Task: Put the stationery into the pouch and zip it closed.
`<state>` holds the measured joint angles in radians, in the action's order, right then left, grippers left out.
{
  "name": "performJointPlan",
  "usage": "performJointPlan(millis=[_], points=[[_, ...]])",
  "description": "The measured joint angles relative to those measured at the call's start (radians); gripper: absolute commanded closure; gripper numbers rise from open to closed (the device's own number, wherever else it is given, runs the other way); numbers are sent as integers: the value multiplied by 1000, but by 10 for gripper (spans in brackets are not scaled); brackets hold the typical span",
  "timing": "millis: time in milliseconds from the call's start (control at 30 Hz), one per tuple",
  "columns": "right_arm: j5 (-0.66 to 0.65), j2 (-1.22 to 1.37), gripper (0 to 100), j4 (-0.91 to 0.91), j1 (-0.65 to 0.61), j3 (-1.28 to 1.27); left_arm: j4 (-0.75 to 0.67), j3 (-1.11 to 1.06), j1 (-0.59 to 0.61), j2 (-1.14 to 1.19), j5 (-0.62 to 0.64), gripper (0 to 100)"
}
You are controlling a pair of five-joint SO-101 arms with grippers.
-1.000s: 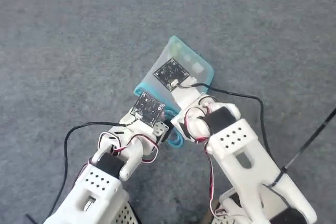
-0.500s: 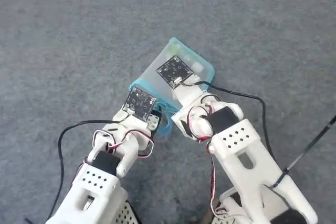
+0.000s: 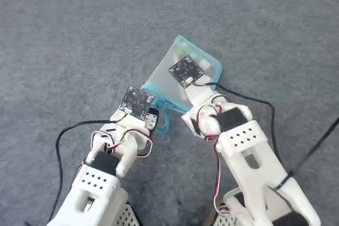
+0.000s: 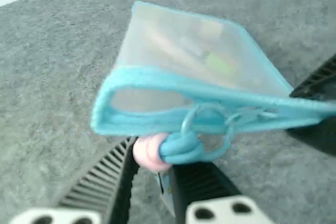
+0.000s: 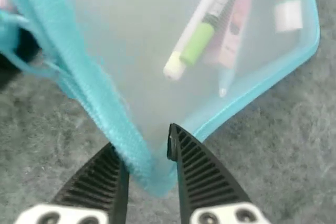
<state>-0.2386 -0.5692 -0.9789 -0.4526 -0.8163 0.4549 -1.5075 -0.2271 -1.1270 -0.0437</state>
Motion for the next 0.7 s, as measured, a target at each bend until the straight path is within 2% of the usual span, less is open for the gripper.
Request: performJointPlan(millis=[367, 700], points=[[-2, 38, 993, 57, 103, -2, 0, 0, 2, 0, 0, 990], [-5, 359, 993, 97, 281, 169, 0, 0, 0, 0, 0, 990]])
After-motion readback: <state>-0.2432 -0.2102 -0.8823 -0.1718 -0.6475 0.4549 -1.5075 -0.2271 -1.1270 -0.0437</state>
